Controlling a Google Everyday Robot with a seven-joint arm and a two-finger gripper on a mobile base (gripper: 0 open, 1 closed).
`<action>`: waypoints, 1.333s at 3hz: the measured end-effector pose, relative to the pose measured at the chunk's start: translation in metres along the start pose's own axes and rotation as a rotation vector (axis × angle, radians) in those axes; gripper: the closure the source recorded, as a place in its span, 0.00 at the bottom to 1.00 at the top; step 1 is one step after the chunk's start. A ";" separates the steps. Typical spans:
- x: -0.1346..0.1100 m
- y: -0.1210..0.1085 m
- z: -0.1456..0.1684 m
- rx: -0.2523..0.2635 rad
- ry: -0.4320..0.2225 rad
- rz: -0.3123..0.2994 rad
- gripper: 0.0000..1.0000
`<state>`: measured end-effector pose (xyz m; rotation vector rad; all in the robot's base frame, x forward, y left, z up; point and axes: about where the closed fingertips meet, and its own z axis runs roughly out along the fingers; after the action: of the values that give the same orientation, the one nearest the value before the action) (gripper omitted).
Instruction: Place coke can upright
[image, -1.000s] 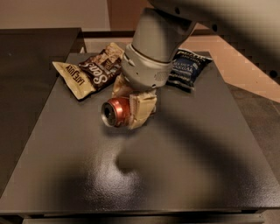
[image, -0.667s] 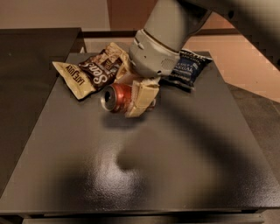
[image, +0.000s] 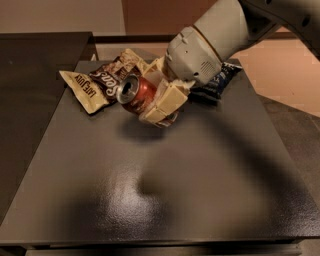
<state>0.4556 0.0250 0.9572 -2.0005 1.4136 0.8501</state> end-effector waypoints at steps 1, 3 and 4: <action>-0.003 0.001 -0.010 0.042 -0.152 0.065 1.00; 0.019 0.007 -0.017 0.110 -0.404 0.127 1.00; 0.032 0.010 -0.013 0.119 -0.452 0.109 1.00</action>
Offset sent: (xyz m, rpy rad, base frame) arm 0.0054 -0.0395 0.0075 0.4526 0.1894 -0.1860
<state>0.4566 -0.0070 0.9403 -1.5288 1.2805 1.1504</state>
